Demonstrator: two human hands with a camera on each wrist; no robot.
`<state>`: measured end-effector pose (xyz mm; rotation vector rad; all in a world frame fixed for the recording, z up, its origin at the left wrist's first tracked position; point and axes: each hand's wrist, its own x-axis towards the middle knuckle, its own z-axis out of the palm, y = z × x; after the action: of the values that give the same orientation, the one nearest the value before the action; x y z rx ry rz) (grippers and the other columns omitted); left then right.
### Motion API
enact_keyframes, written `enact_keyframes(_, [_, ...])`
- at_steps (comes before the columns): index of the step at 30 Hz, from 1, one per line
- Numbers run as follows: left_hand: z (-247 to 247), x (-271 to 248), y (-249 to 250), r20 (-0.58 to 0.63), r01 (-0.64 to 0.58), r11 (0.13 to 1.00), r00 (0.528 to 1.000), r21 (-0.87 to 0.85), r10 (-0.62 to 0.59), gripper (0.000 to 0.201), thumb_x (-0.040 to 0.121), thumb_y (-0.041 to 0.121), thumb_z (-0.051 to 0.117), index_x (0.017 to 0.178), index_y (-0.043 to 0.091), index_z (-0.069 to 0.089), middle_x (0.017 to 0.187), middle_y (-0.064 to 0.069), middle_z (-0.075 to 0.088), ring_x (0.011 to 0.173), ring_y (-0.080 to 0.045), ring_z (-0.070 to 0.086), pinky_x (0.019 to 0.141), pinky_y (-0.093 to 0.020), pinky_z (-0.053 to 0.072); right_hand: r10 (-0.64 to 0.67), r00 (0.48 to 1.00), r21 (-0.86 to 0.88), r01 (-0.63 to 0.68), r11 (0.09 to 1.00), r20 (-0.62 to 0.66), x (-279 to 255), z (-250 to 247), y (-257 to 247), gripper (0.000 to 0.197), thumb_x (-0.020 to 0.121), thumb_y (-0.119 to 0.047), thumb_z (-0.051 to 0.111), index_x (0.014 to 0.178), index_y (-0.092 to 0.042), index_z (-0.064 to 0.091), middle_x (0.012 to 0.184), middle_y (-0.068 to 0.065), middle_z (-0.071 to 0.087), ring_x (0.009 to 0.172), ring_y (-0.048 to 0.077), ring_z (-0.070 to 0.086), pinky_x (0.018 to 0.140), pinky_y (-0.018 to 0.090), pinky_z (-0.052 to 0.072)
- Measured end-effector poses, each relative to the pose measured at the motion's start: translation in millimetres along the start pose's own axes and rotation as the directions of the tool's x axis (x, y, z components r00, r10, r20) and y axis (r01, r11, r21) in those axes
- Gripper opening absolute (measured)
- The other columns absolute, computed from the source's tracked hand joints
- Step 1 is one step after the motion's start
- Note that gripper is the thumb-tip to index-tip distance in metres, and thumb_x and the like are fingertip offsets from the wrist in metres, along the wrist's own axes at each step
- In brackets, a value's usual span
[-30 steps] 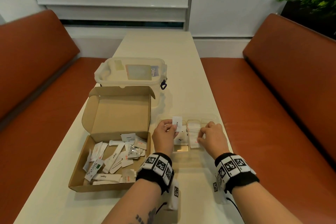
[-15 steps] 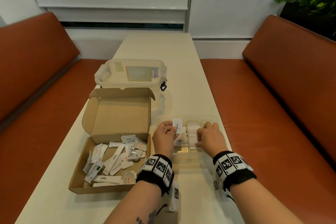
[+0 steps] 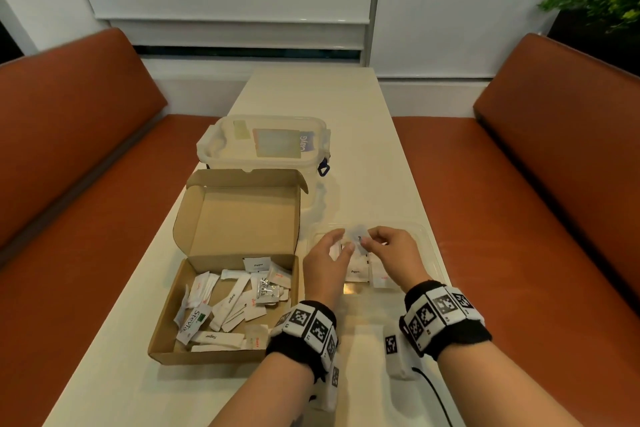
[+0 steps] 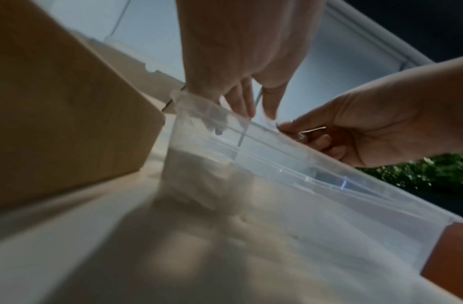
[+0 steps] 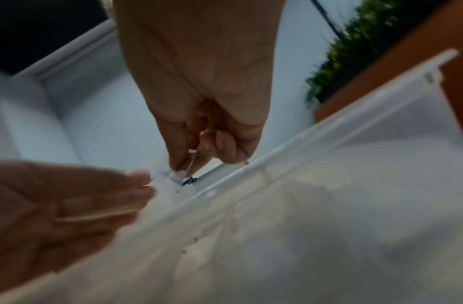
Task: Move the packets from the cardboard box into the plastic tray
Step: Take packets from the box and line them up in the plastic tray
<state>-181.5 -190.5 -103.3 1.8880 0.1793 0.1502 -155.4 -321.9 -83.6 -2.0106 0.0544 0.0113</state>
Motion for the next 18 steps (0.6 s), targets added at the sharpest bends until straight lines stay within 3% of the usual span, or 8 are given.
enact_keyframes(2, [-3.6, 1.8, -4.2, -0.027, -0.013, 0.992, 0.999, 0.129, 0.017, 0.039, 0.092, 0.009, 0.054, 0.13, 0.02, 0.055, 0.139, 0.0, 0.049, 0.135, -0.012, 0.036, 0.111, -0.023, 0.028, -0.019, 0.998, -0.166, 0.029, 0.986, 0.059, 2.7, 2.1, 1.1, 0.015, 0.09, -0.018, 0.061, 0.094, -0.011, 0.074, 0.089, 0.001, 0.071, 0.082, 0.011, 0.06, 0.073, 0.02, 0.041])
enact_keyframes(4, [-5.4, 2.0, -9.9, -0.026, -0.018, 0.972, 0.999, 0.235, 0.024, 0.053, 0.09, -0.008, 0.044, 0.137, 0.018, 0.047, 0.15, 0.0, 0.036, 0.142, -0.014, 0.022, 0.114, -0.023, 0.016, -0.018, 0.995, -0.322, 0.051, 0.945, 0.103, 5.4, 6.6, 3.5, 0.019, 0.091, -0.017, 0.06, 0.102, -0.008, 0.072, 0.1, 0.003, 0.071, 0.09, 0.014, 0.06, 0.079, 0.019, 0.04])
enact_keyframes(7, [-6.6, -0.1, -17.6, -0.04, -0.002, 0.963, 0.999, 0.269, 0.013, 0.072, 0.081, -0.023, 0.033, 0.141, 0.016, 0.042, 0.155, 0.0, 0.025, 0.143, -0.012, 0.019, 0.111, -0.015, 0.013, -0.015, 0.989, -0.51, 0.089, 0.855, 0.148, 7.2, 14.2, 7.6, 0.011, 0.087, -0.017, 0.063, 0.093, -0.013, 0.071, 0.097, 0.003, 0.07, 0.089, 0.016, 0.061, 0.074, 0.021, 0.043])
enact_keyframes(10, [-8.1, -0.7, -20.3, -0.047, 0.047, 0.97, 0.998, 0.237, -0.037, 0.08, 0.078, -0.026, 0.028, 0.144, 0.017, 0.036, 0.156, 0.001, 0.023, 0.143, -0.009, 0.019, 0.104, -0.007, 0.009, 0.004, 0.98, -0.638, 0.128, 0.76, 0.201, 8.3, 20.1, 12.0, 0.01, 0.086, -0.017, 0.062, 0.088, -0.017, 0.072, 0.093, 0.0, 0.071, 0.09, 0.016, 0.062, 0.076, 0.026, 0.047])
enact_keyframes(14, [-9.5, 0.5, -20.3, -0.032, 0.054, 0.971, 0.998, 0.235, -0.048, 0.081, 0.077, -0.027, 0.026, 0.147, 0.014, 0.03, 0.156, -0.001, 0.022, 0.144, -0.009, 0.018, 0.1, -0.001, 0.006, -0.037, 0.976, -0.683, 0.176, 0.709, 0.213, 10.5, 25.5, 18.6, 0.011, 0.085, -0.02, 0.065, 0.092, -0.017, 0.074, 0.1, 0.001, 0.062, 0.097, 0.018, 0.056, 0.076, 0.026, 0.045])
enact_keyframes(18, [-8.8, -0.3, -21.1, -0.035, 0.044, 0.966, 0.999, 0.256, -0.036, 0.079, 0.078, -0.027, 0.027, 0.146, 0.012, 0.03, 0.156, -0.003, 0.023, 0.144, -0.01, 0.018, 0.098, 0.001, 0.004, -0.076, 0.981, -0.67, 0.177, 0.721, 0.177, 9.0, 29.1, 21.2, 0.014, 0.078, -0.013, 0.064, 0.091, -0.018, 0.061, 0.092, -0.003, 0.049, 0.089, 0.017, 0.052, 0.069, 0.026, 0.042])
